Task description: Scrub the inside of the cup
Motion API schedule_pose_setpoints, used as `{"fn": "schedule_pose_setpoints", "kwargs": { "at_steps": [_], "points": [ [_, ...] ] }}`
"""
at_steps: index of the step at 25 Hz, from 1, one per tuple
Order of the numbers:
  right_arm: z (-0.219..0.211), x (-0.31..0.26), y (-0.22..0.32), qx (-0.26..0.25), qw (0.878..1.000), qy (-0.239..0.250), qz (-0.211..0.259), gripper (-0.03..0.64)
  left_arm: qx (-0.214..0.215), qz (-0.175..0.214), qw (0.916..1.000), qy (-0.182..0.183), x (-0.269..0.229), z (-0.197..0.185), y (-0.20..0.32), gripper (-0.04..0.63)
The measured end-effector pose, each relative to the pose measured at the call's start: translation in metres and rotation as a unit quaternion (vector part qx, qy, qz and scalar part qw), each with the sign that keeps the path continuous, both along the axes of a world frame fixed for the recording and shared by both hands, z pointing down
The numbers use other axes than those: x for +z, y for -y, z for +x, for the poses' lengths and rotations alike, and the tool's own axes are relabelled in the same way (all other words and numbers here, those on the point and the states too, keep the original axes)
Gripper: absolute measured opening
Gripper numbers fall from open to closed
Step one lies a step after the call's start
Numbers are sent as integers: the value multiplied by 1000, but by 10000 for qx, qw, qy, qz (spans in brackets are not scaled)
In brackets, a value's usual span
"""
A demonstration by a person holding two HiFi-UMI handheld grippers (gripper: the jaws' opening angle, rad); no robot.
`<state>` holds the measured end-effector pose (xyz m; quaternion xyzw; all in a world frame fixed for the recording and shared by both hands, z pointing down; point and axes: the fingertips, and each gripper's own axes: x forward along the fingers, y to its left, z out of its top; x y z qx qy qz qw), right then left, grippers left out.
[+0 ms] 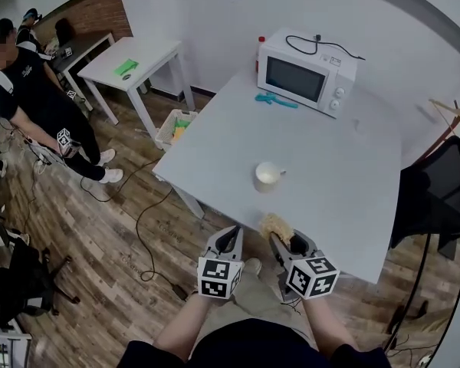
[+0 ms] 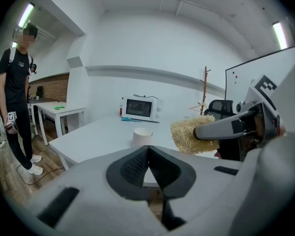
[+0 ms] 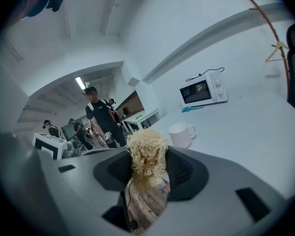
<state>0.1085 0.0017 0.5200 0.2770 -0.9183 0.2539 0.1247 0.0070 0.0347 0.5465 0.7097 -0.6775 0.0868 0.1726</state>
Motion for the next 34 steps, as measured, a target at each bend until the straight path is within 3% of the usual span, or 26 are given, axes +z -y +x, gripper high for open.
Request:
{"fn": "schedule_pose_setpoints", "kwargs": {
  "at_steps": [10,34],
  "points": [
    [15,-6,-18,-1,9997,-111,222,179,55,20,9999,-116,-3,16,-18,17],
    [11,-21,-33,-63,9992,20,404,178,44,83,10000,31,-16,20,-35,17]
  ]
}}
